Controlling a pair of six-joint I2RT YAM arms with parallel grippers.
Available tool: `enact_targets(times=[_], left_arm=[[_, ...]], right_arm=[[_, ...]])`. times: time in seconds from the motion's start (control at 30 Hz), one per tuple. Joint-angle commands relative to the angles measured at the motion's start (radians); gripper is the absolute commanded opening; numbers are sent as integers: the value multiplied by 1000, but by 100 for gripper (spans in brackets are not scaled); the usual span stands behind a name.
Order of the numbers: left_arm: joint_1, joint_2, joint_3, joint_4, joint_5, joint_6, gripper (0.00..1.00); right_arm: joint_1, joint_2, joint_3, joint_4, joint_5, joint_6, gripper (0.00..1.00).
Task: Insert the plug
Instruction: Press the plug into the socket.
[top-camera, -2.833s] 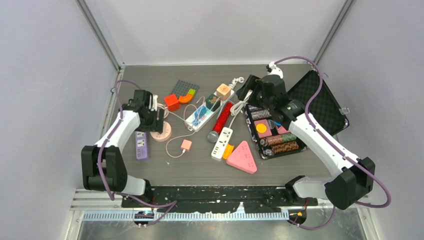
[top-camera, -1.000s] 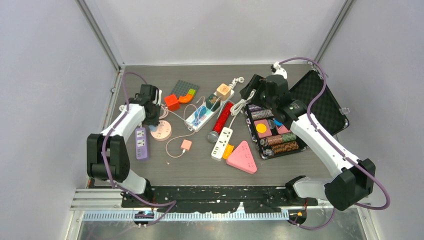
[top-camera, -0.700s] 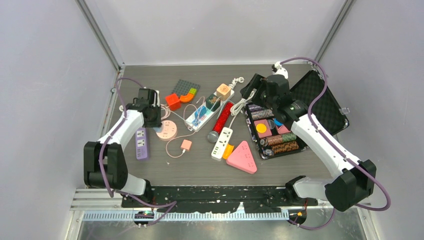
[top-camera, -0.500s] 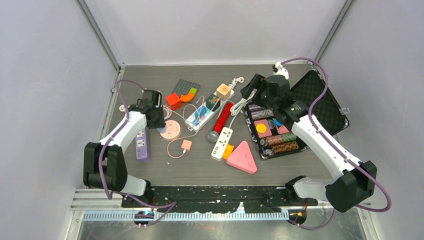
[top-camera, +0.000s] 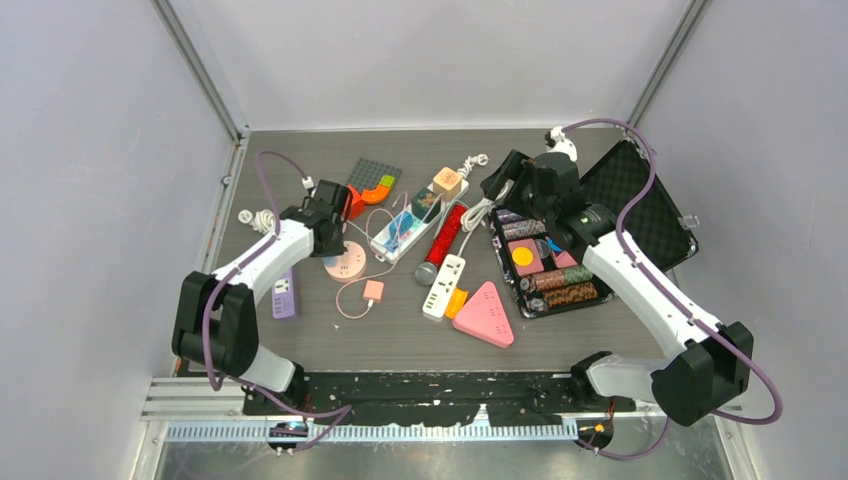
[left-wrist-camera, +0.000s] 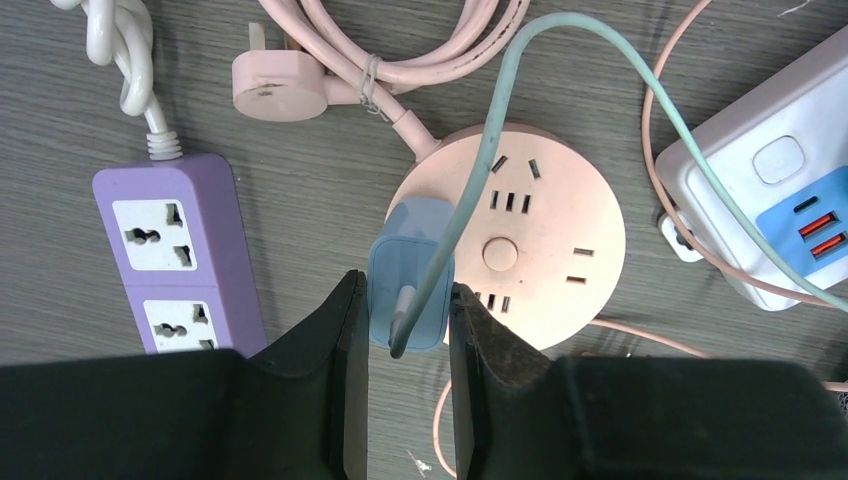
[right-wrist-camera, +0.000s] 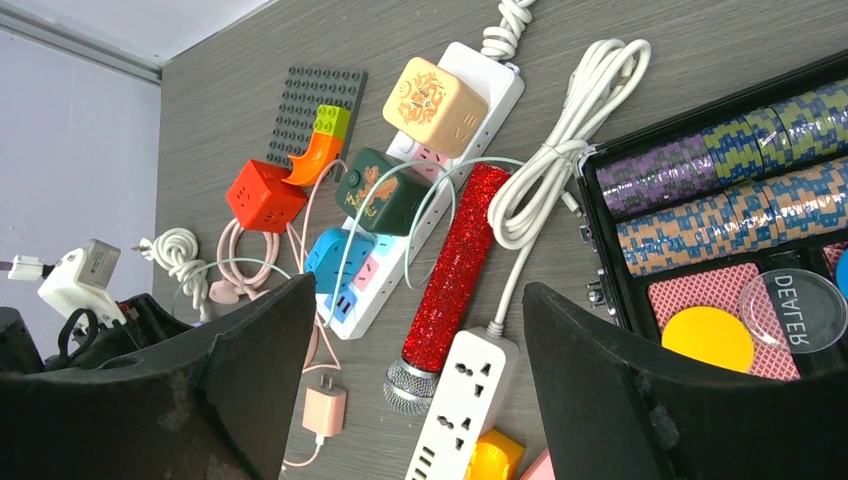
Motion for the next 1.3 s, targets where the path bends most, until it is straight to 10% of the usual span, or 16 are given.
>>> enact_targets(times=[0.0,0.23,0.4,0.57,1.27], left_arm=[[-12,95,-53,-123,95,-56,0],[-12,85,-57,-101,146,-52,2],[-12,35,-11,-77,110,-46,48],[-17,-20,12,-5,104,-29,63],[-30,-96,-69,106,-68,-110,50]], right_arm=[[-4,-31,-8,45,-6,12,80],[-4,-31,-18,47,-19,18,80],[-4,-34,-25,57,-36,5,81],[-3,-34,-26,62,-46,0,82],[-5,-32,-30,64,-39,-16,82]])
